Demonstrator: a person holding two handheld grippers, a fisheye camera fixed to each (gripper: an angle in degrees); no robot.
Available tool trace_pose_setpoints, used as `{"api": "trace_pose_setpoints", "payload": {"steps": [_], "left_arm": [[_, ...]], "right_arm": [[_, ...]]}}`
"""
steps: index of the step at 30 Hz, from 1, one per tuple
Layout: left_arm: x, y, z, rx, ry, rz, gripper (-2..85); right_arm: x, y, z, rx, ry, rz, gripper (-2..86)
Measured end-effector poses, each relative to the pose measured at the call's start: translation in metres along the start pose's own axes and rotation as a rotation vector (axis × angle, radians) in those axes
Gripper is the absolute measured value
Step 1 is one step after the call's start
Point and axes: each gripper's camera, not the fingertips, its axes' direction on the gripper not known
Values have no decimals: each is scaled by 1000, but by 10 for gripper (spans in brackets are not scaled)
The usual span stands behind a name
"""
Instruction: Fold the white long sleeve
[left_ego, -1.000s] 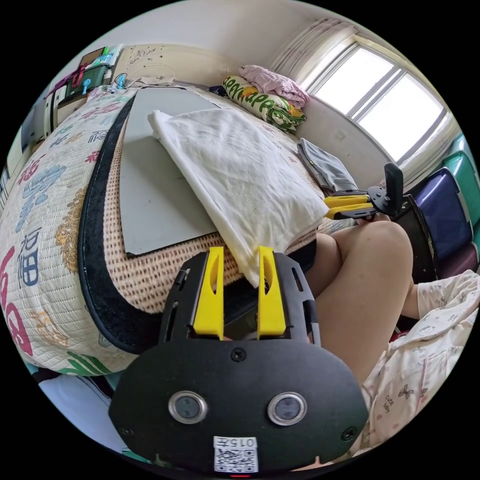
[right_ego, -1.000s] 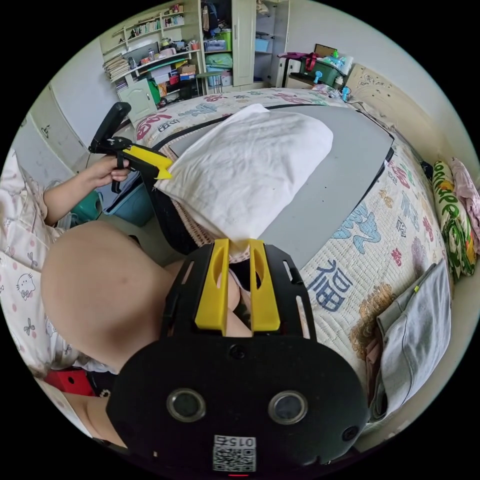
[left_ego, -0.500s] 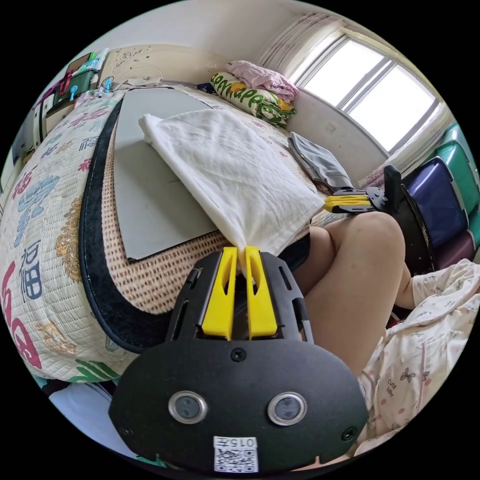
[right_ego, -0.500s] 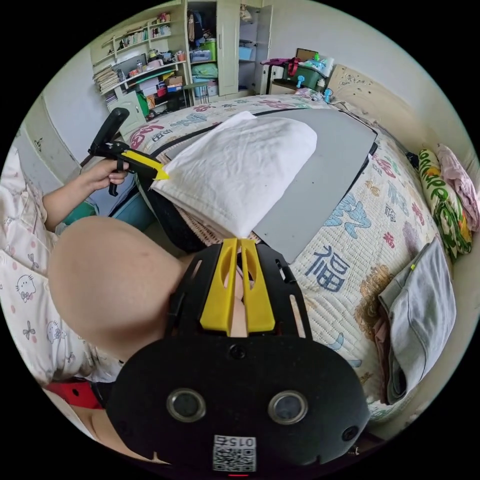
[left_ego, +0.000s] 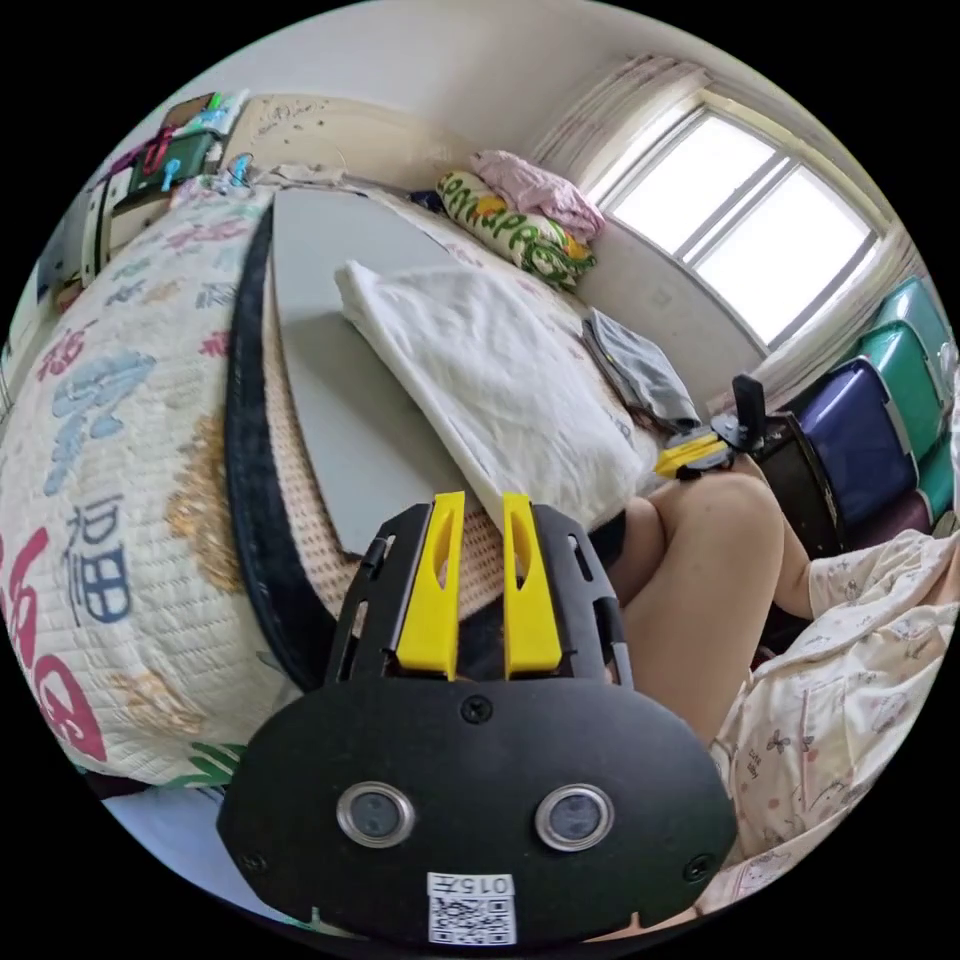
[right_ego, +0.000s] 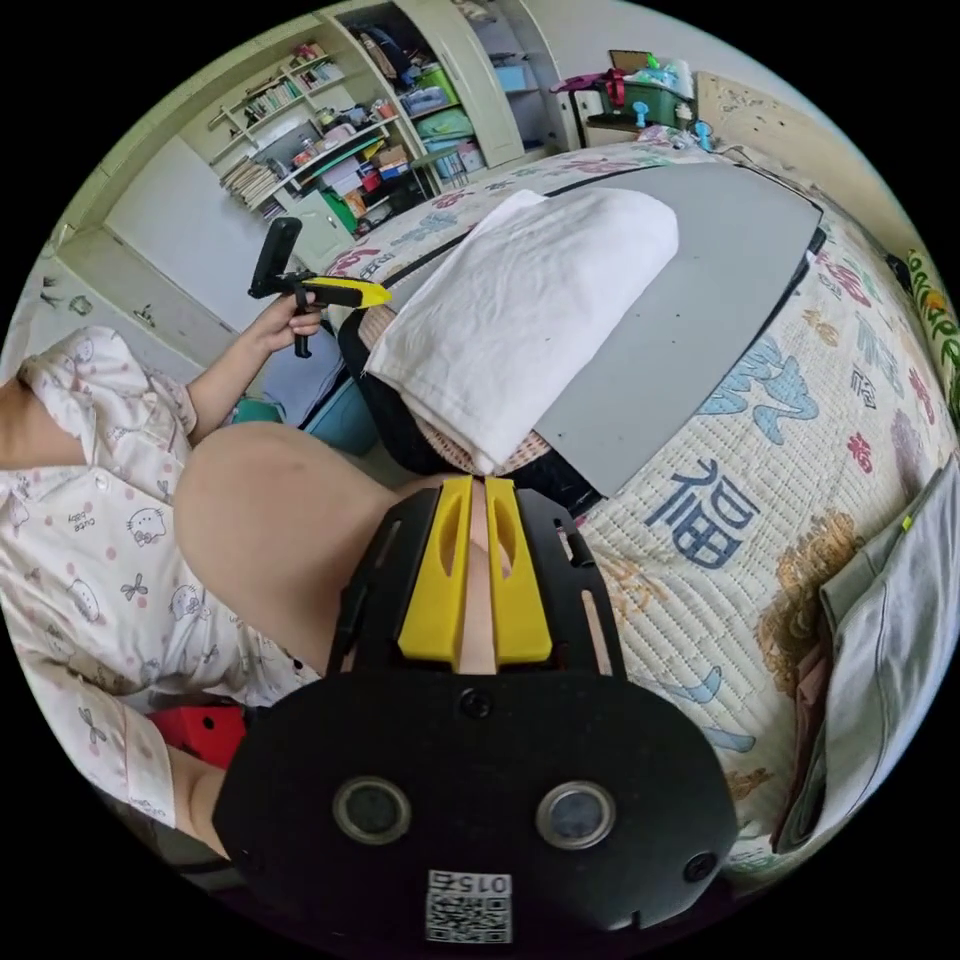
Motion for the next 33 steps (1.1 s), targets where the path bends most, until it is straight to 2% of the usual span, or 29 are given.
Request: {"api": "trace_pose_setpoints", "payload": {"steps": [4,7,9,12,14,19,22,27,31,33], "left_arm": [[-28,-85,-42,201,-90,-40,72],[-52,-157,-40,271,-94,-89,73],[-69,-199,-30,271,-71,-132,79],[-91,-260,-1,170,-30,-186,101],[-100,-291,19,106,4,-196,84],[-120,-315,15,120,65,-243,12],[-135,-315,3,175,85,-279,-3],[-174,-295,-17,285,188,-445,-7],[-188,-293,-39,257,122,-442,3],[-192,-291,-54,265,169,-398,31]], "right_arm": [[42,-18,-42,148,69,123,48],[72,-54,-60,237,71,193,68],[89,-79,-65,281,29,207,75],[116,-120,-63,325,-36,223,77],[135,-148,-55,332,-47,228,78],[182,-202,-34,387,58,303,104],[213,-246,-2,362,-3,329,115],[241,-285,58,284,-18,352,109],[257,-286,64,328,-39,383,113],[270,-282,60,387,-51,419,122]]}}
